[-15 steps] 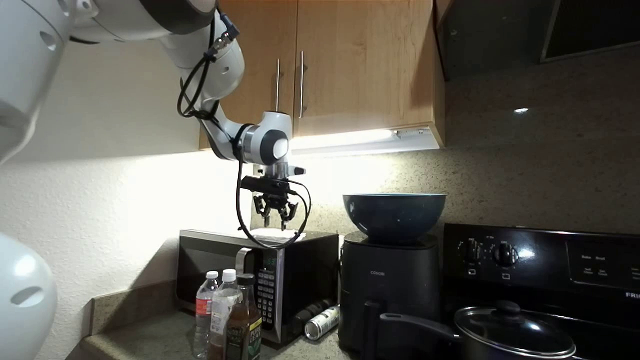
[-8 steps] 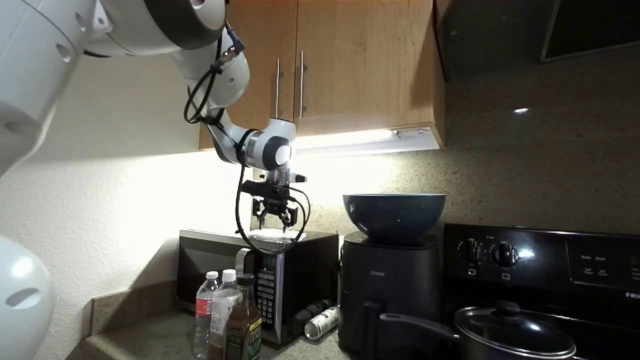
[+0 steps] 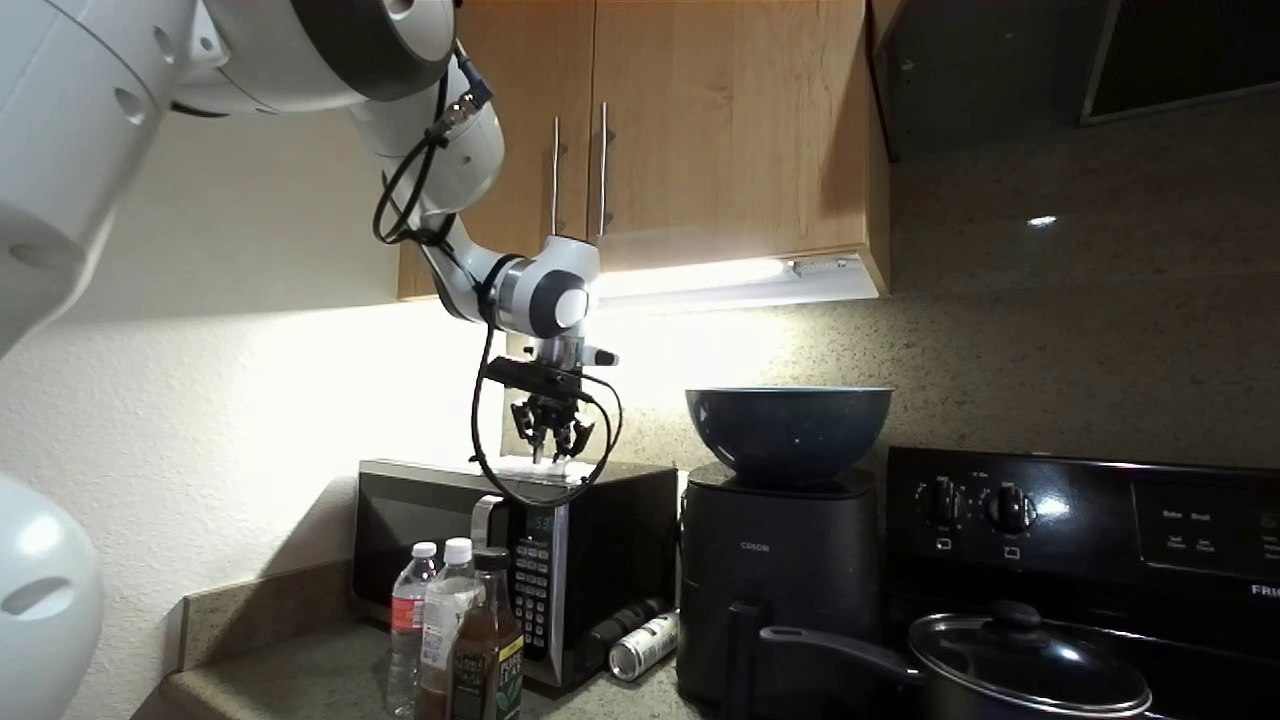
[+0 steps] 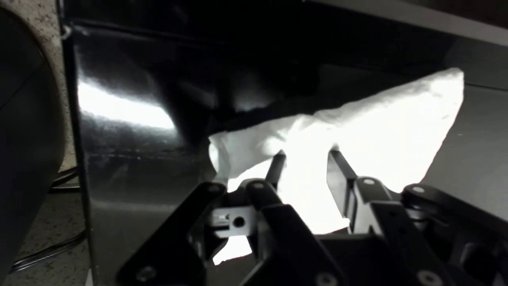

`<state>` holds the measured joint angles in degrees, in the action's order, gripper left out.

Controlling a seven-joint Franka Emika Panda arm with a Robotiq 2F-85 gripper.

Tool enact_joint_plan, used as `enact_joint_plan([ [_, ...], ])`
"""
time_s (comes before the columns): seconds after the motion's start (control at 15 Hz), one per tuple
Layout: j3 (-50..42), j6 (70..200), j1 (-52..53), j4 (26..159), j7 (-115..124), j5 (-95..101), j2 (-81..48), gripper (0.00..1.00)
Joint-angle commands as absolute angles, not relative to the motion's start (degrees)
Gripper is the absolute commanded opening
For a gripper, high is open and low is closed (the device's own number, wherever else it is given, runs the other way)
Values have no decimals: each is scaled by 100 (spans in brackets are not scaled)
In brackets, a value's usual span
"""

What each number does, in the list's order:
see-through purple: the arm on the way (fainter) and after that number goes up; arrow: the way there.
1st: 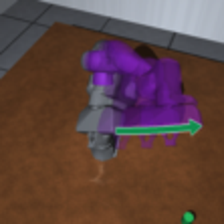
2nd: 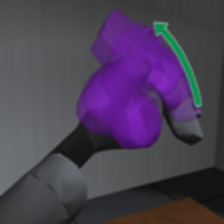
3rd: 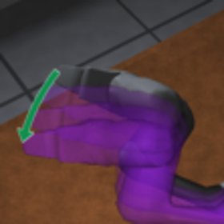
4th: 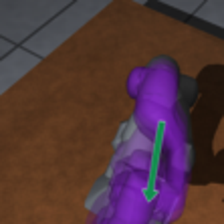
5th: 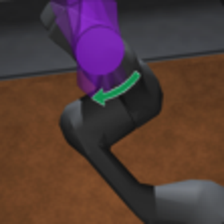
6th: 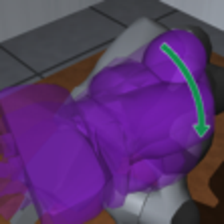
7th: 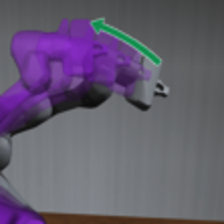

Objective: Use the cloth to clean the microwave

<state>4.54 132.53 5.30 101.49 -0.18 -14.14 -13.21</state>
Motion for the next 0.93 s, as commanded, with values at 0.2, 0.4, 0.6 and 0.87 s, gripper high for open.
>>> enact_joint_plan([
  [0.2,478,13076,511,10197,256,-1347,-1263,1],
  [0.4,394,12910,621,10205,817,-938,-1168,29],
  [0.6,472,13045,554,10124,636,-1058,-1270,37],
  [0.87,516,12999,597,10046,636,-1011,-1267,62],
])
